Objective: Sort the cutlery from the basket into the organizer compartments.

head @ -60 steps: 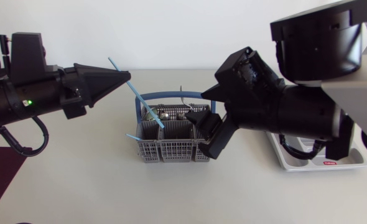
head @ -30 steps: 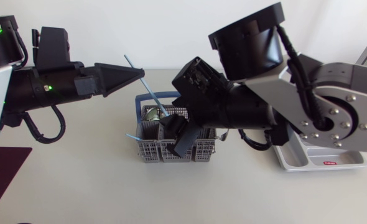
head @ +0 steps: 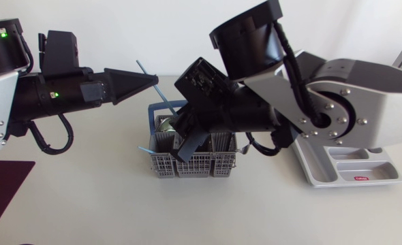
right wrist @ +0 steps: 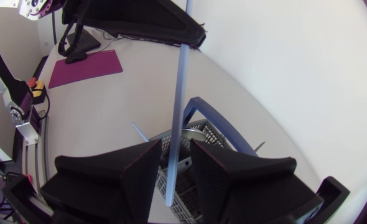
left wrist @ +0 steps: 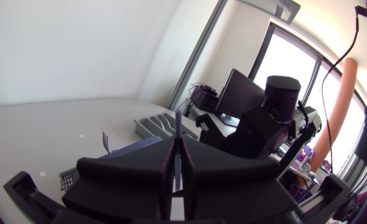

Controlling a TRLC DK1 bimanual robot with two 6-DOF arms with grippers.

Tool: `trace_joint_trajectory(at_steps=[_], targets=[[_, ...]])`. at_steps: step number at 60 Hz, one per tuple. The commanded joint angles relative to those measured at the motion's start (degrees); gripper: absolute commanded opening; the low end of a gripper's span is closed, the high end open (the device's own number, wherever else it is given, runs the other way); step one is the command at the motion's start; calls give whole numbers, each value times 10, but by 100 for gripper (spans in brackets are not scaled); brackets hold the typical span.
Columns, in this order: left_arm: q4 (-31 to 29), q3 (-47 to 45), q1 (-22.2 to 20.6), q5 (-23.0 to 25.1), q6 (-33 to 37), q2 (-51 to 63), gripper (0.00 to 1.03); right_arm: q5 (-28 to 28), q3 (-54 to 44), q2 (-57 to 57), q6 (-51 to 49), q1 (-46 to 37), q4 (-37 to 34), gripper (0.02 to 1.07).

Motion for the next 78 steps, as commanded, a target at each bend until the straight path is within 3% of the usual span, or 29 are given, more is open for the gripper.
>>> trace_joint_trajectory(at_steps=[1, 8, 24, 27, 32, 36, 43, 51, 63, 78], targets=[[10, 19, 7, 11, -18, 10, 4, -2, 15, 15, 12, 7, 4, 29], [10, 19, 9, 14, -19, 10, 4, -2, 16, 18, 12, 8, 4, 13], [16, 16, 17, 15, -30, 10, 6, 0, 8, 15, 14, 8, -2, 8], [18, 17, 18, 15, -37, 10, 15, 0, 7, 12, 13, 8, -6, 8], [34, 16, 28, 14, -57, 8, 47, -2, 6, 7, 13, 7, -14, 8], [49, 18, 38, 14, -65, 4, 64, -3, 5, 1, 13, 7, -20, 8], [65, 33, 76, 13, -88, -4, 81, -4, 2, -16, 14, 3, -30, 8], [72, 48, 130, 14, -88, -8, 82, 0, 1, -40, 15, -4, -45, 8], [61, 2, 174, 24, 14, -27, 82, 8, 7, -91, 20, -44, -74, 8], [-42, -114, 177, 25, 268, -107, 82, 14, -4, -135, 29, -143, -103, 8]])
